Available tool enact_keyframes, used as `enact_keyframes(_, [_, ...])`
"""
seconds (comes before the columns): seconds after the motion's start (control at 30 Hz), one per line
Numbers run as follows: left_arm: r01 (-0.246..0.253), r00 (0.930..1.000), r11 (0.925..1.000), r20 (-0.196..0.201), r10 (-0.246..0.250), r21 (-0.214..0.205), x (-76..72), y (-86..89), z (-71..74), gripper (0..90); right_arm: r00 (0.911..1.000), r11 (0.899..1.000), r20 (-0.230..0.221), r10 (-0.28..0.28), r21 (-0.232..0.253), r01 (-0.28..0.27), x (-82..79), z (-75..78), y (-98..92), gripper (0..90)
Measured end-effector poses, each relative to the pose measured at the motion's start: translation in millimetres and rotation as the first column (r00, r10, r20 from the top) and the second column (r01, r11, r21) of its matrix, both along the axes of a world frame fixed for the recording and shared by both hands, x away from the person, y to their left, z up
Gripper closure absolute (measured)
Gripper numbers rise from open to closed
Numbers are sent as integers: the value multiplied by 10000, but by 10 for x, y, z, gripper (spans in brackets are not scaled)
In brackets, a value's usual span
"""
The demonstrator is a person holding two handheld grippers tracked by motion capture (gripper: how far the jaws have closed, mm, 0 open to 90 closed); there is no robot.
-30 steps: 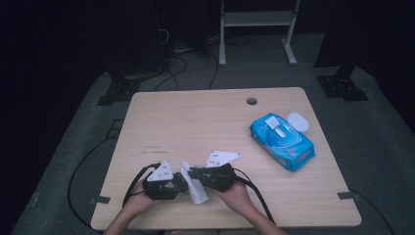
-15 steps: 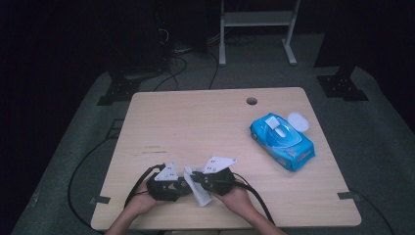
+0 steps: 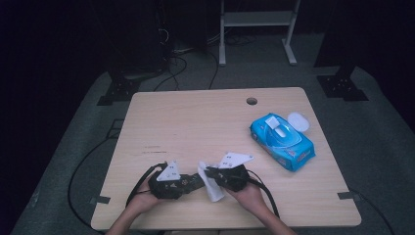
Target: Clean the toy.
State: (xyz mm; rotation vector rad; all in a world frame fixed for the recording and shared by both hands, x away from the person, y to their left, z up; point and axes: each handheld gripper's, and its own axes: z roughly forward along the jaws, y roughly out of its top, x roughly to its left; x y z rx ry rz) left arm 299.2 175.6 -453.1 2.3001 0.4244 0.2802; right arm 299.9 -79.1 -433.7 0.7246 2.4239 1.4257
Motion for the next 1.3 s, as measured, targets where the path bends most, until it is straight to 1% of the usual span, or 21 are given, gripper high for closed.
enact_keyframes(0.07, [-3,10000,10000,-44,3,3,9,-12,3,577,9997,9997,-30,-227,-31,226,11,0,-93,842])
enact_keyframes(0.13, [24,9997,9999,-262,-27,-109,24,-49,6,575,9995,9995,-91,-318,17,319,19,-1,-147,842])
enact_keyframes(0.17, [81,9995,9999,-308,-86,-145,40,-78,18,571,9993,9993,-32,-384,-49,384,17,3,-151,842])
enact_keyframes(0.2, [77,9995,9997,-303,-83,-218,46,-96,28,565,9993,9992,10,-385,-65,385,10,5,-137,842])
enact_keyframes(0.27, [96,9996,9995,-245,-103,-286,67,-147,58,563,9997,9997,-66,-223,59,223,-2,4,-84,842])
enact_keyframes(0.33, [166,9998,9998,-108,-167,-80,85,-194,87,570,9999,9999,101,-109,-60,110,-29,1,-21,841])
enact_keyframes(0.37, [232,9997,9997,-56,-232,15,90,-204,92,573,10000,10000,17,3,1,-3,-28,0,-17,841])
enact_keyframes(0.5, [215,9998,9998,-26,-215,-4,89,-205,94,579,9999,9999,-39,-102,-19,102,1,2,-96,841])
enact_keyframes(0.53, [220,9998,9998,11,-220,-2,87,-202,97,580,9997,9997,5,-245,-51,245,20,0,-149,842])
enact_keyframes(0.6, [163,9998,9999,99,-163,-18,88,-184,105,598,9990,9990,-165,-425,113,427,64,2,-249,841])
enact_keyframes(0.7, [175,9998,9998,114,-175,15,90,-178,107,599,9978,9979,-48,-655,14,655,72,18,-295,842])
enact_keyframes(0.77, [147,9999,9999,68,-147,14,93,-181,109,599,9975,9975,-83,-700,33,700,70,21,-292,842])
enact_keyframes(0.87, [150,9999,9999,26,-150,35,99,-181,111,599,9987,9987,-66,-505,115,506,51,31,-214,842])
enact_keyframes(0.93, [170,9998,9998,46,-170,102,104,-169,115,600,9995,9994,13,-327,-72,327,35,22,-146,841])
enact_keyframes(1.0, [142,9999,9999,28,-143,83,105,-155,115,600,9995,9994,21,-327,-111,327,48,13,-165,842])
enact_keyframes(1.03, [113,9999,9999,51,-113,89,105,-144,114,600,9992,9992,0,-388,-63,388,58,12,-190,842])
enact_keyframes(1.07, [110,9999,9999,67,-110,84,106,-137,113,600,9983,9983,36,-576,-67,577,77,17,-242,842])
enact_keyframes(1.13, [25,10000,10000,64,-25,67,111,-111,112,600,9948,9944,77,-1012,-301,1014,117,12,-338,841])
enact_keyframes(1.2, [-11,10000,10000,38,11,88,117,-95,115,599,9919,9923,-292,-1236,-149,1232,160,-15,-436,842])
enact_keyframes(1.27, [-59,10000,10000,-23,59,59,120,-100,115,599,9920,9928,-419,-1193,78,1197,157,-15,-456,842])
enact_keyframes(1.3, [-81,10000,9999,-55,82,86,128,-103,119,597,9930,9936,-379,-1116,113,1121,148,-11,-440,841])
